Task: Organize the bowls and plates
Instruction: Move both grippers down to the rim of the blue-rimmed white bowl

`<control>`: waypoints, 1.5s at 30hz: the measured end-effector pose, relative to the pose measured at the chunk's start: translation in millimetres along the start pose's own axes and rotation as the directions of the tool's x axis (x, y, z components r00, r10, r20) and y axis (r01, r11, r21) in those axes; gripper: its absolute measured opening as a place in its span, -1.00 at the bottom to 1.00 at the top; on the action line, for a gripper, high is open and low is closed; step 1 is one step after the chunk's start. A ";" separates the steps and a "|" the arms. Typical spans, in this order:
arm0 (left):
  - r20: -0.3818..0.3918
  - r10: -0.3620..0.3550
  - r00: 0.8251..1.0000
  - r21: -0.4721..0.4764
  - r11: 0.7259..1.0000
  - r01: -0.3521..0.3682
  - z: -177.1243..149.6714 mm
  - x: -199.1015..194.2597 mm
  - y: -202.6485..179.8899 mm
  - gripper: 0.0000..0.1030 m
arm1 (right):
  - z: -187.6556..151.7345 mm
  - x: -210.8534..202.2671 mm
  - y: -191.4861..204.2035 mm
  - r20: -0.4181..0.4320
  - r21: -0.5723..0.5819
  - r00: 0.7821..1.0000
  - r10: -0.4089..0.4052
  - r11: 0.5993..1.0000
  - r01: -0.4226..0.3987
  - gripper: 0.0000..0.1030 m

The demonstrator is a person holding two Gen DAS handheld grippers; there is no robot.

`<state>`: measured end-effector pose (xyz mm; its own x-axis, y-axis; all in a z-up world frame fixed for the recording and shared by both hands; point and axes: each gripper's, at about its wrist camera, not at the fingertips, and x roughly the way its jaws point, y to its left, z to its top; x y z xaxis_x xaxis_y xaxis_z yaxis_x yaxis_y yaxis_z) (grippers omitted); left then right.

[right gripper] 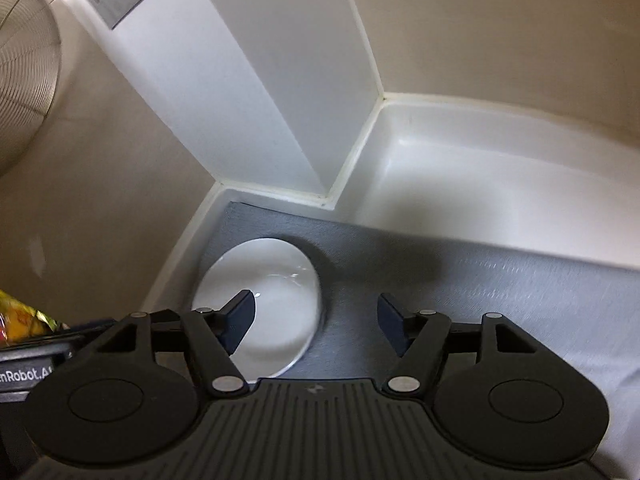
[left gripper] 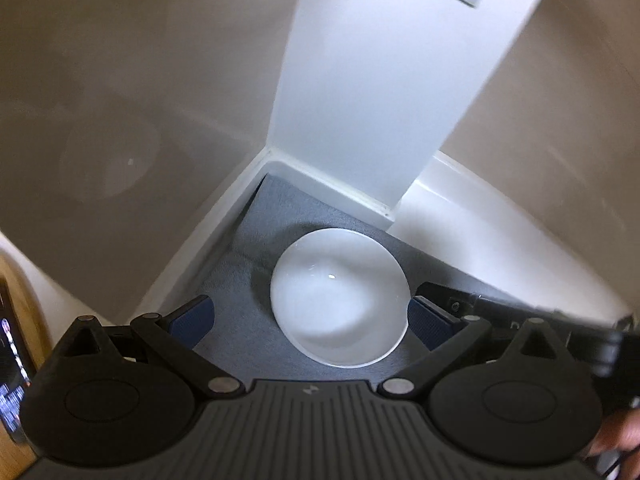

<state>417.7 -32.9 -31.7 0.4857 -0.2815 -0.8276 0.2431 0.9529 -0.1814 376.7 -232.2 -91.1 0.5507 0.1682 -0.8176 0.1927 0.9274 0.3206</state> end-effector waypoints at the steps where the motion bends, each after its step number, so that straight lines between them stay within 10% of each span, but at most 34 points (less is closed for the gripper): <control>1: 0.008 0.011 1.000 0.016 1.000 -0.011 -0.6 0.7 0.0 1.00 | -1.1 -0.5 -1.5 0.002 -0.011 1.000 -0.001 1.000 0.001 0.42; 45: -0.169 0.091 0.981 -0.092 0.990 -0.108 0.8 82.4 28.1 1.00 | -6.8 63.8 -23.7 -0.106 0.026 0.994 0.014 1.000 -0.012 0.45</control>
<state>465.3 -29.4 -104.5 0.3569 -0.1705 -0.9184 0.1112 0.9840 -0.1394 401.8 -241.2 -154.1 0.4639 0.2160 -0.8592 0.2070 0.9165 0.3422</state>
